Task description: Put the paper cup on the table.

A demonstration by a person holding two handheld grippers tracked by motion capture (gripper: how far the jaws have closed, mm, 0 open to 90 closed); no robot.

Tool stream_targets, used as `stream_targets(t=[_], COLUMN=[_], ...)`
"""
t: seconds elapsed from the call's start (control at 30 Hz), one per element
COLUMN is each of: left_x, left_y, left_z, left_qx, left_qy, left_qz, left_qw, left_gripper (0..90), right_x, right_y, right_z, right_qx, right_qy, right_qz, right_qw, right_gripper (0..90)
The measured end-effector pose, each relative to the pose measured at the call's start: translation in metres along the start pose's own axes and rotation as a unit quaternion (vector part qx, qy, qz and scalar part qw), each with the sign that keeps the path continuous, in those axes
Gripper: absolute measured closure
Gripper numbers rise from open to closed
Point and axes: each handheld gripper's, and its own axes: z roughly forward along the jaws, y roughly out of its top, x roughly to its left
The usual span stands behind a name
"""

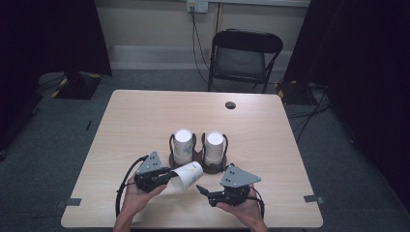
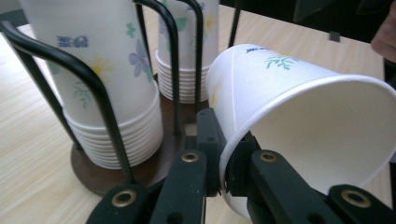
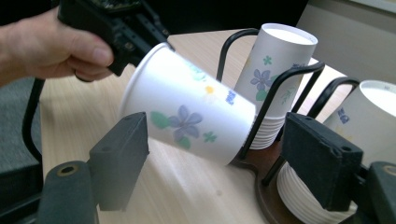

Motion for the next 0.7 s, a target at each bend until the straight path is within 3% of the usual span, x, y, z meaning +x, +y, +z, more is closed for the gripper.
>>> stream_targets(t=[0.2,0.27,0.4,0.53,0.7], left_x=[0.000,-0.001,-0.001,-0.001,0.001], left_y=[0.003,0.003,0.003,0.003,0.003], left_z=[0.001,0.001,0.001,0.002,0.005], left_qx=[0.007,0.006,0.015,0.020,0.031], left_qy=[-0.008,-0.007,-0.014,-0.021,-0.032], left_qz=[0.000,0.015,0.010,0.008,0.001], left_qw=[0.9999,0.9998,0.9997,0.9995,0.9990], left_gripper=[87.0,87.0,87.0,87.0,87.2], right_x=[0.002,0.003,0.008,0.015,0.017], right_y=[0.004,0.005,0.009,0.013,0.012], right_z=[0.006,0.009,0.011,0.014,0.023], right_qx=[0.019,0.025,0.036,0.047,0.068], right_qy=[0.011,0.011,0.014,0.016,0.022], right_qz=[-0.024,-0.035,-0.058,-0.098,-0.117], right_qw=[0.9995,0.9990,0.9976,0.9939,0.9905], right_gripper=[20.7,20.5,20.7,20.0,19.5])
